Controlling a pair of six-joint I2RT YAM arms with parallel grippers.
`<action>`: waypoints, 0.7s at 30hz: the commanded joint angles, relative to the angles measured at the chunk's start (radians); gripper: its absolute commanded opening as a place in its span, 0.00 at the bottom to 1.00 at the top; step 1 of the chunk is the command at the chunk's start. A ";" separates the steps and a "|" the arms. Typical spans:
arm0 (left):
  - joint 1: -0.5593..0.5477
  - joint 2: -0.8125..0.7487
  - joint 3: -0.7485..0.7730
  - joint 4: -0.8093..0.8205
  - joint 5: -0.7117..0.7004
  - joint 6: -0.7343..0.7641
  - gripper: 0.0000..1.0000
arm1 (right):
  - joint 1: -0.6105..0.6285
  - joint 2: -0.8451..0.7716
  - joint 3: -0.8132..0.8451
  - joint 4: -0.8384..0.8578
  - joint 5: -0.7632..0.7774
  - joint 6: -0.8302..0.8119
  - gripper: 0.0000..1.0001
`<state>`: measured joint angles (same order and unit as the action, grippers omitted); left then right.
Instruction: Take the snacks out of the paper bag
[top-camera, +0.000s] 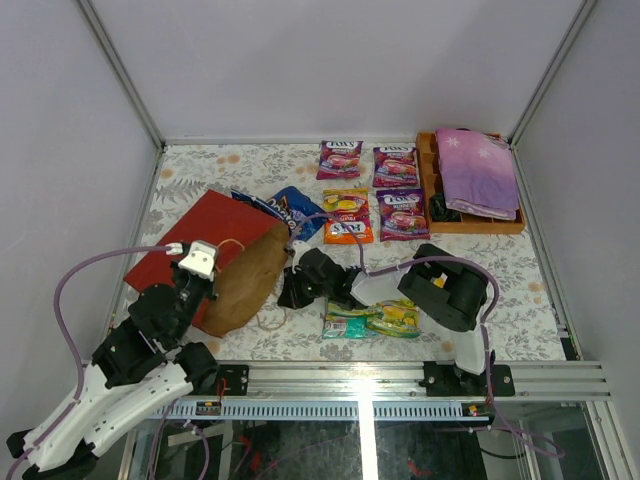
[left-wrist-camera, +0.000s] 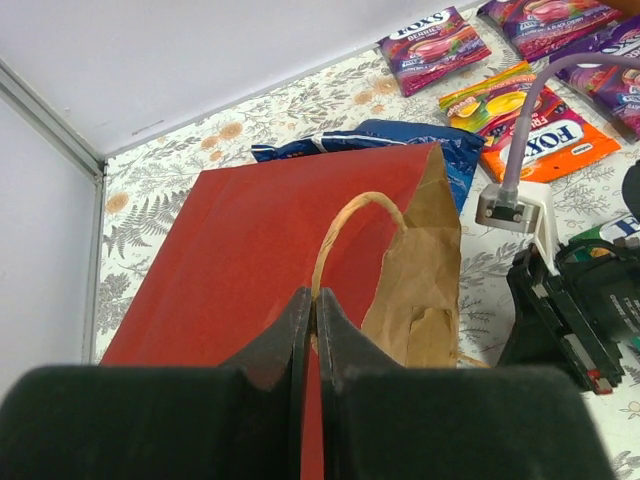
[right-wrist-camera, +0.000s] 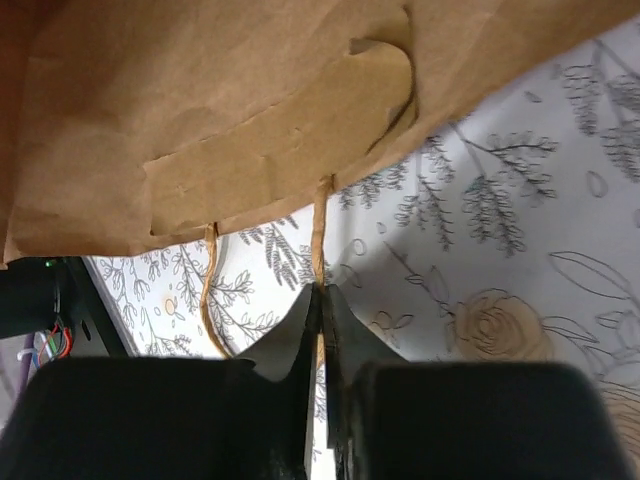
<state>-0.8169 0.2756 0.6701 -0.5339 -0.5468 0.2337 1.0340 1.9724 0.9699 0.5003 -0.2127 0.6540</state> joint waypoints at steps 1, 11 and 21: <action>0.004 -0.010 -0.023 0.084 -0.013 0.046 0.00 | 0.054 -0.014 0.013 0.020 -0.017 -0.002 0.00; 0.003 0.055 -0.039 0.255 -0.129 0.145 0.00 | 0.229 -0.043 0.037 0.021 0.087 0.017 0.00; 0.005 0.165 -0.019 0.373 -0.277 0.131 0.00 | 0.236 -0.266 0.018 -0.137 0.207 -0.086 0.00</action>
<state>-0.8169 0.3771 0.6338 -0.2985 -0.7044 0.3531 1.2732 1.8896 0.9710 0.4229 -0.0998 0.6445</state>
